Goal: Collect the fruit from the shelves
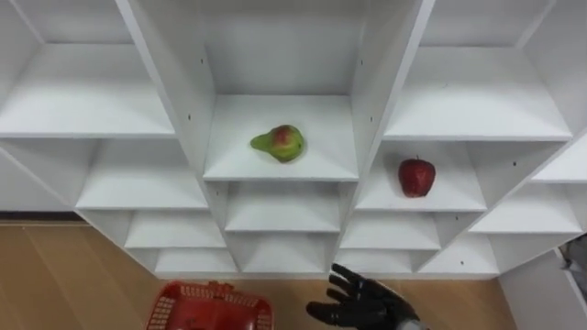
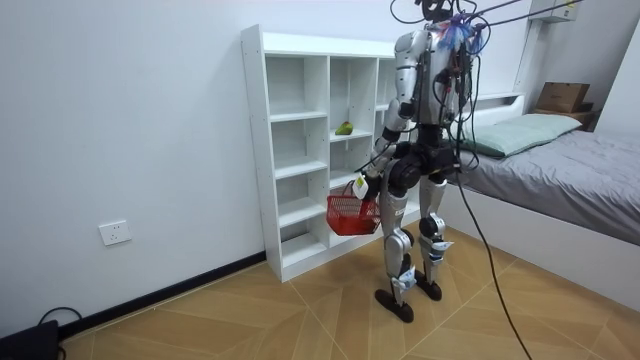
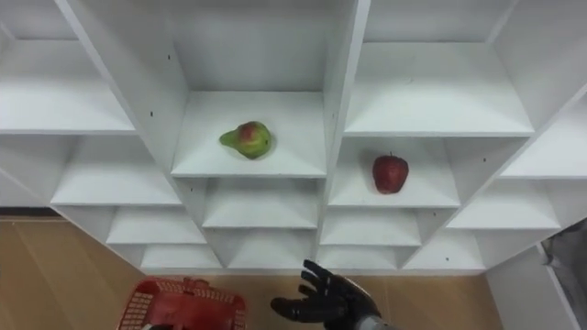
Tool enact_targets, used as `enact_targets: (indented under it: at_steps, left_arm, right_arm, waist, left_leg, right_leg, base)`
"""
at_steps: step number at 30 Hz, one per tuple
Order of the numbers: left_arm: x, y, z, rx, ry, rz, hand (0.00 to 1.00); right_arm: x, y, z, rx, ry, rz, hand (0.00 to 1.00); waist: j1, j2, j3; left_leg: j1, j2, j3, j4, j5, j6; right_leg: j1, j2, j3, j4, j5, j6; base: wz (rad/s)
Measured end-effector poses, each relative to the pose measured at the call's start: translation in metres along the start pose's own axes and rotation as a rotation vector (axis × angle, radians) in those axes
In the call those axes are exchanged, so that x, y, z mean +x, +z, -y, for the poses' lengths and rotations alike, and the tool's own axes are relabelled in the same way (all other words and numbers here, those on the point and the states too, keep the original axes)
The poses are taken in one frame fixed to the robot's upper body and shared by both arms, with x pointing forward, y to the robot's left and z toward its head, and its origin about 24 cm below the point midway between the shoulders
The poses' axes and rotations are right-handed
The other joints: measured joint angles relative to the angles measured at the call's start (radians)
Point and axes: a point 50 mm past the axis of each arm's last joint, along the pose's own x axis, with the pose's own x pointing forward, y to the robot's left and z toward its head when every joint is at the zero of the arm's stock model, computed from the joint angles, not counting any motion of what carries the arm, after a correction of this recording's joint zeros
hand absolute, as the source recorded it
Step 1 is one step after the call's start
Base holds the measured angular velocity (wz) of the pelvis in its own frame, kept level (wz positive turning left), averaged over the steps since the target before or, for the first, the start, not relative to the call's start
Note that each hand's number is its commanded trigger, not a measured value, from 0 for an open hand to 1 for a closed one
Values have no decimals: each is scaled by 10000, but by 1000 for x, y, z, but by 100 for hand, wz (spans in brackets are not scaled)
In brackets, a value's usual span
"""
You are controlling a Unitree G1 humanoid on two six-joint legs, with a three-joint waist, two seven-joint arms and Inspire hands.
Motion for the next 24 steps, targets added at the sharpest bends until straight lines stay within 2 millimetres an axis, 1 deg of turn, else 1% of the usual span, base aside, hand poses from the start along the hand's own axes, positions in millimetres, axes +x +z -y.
enact_targets:
  at_steps: [3,5,7,8,11,14,17,22,24]
  left_arm:
    - [0,1,-1,-91,35,79,100]
    - [-2,-1,-7,-53,187,148,100]
    - [-4,-1,-11,-86,315,236,100]
    - [-4,-1,-12,-144,378,254,100]
    - [-4,-1,-16,-377,575,232,100]
    - [-4,-3,-19,-366,799,189,100]
    - [-5,-5,-20,-377,862,152,100]
    - [-7,-10,-19,-298,849,23,100]
    - [-8,-11,-19,-228,842,-12,100]
  right_arm:
    - [1,7,-7,-336,279,306,0]
    - [0,16,-13,-584,572,788,0]
    - [-3,24,-17,-884,812,1132,0]
    - [-5,29,-21,-938,988,1437,0]
    - [-8,42,-29,-1246,1322,2015,0]
    - [-12,66,-44,-2056,1831,3008,0]
    - [-17,83,-56,-3123,2086,3651,0]
    - [-26,106,-69,-4258,2117,4790,0]
    - [-26,109,-70,-4540,2010,4935,0]
  waist:
    - [70,-39,-4]
    - [112,-54,-14]
    - [138,-55,-7]
    - [234,-46,-9]
    - [281,-46,-14]
    - [386,-58,-24]
    - [470,-60,-30]
    - [572,-45,-30]
    - [574,-31,-20]
  left_leg:
    - [197,-4,-30,-24,-27,-11]
    - [254,0,-48,-29,-39,-14]
    - [350,4,-68,-44,-42,-19]
    - [468,3,-67,-99,-43,-20]
    - [642,12,-66,-187,-52,-34]
    - [660,13,-49,-196,-52,-35]
    - [694,11,-40,-202,-52,-35]
    - [879,26,14,-257,-52,-35]
    - [952,30,8,-270,-53,-37]
  right_leg:
    - [197,11,7,-48,-10,15]
    - [293,26,12,-115,-10,16]
    - [395,36,28,-148,-9,14]
    - [491,41,70,-159,-10,17]
    - [602,65,94,-166,-15,23]
    - [609,68,93,-159,-15,22]
    - [641,68,120,-157,-14,20]
    - [789,81,148,-154,-14,21]
    - [913,86,148,-160,-14,21]
  base:
    - [0]
    - [0]
    - [0]
    - [0]
    - [-4]
    - [-1]
    - [0]
    - [0]
    - [0]
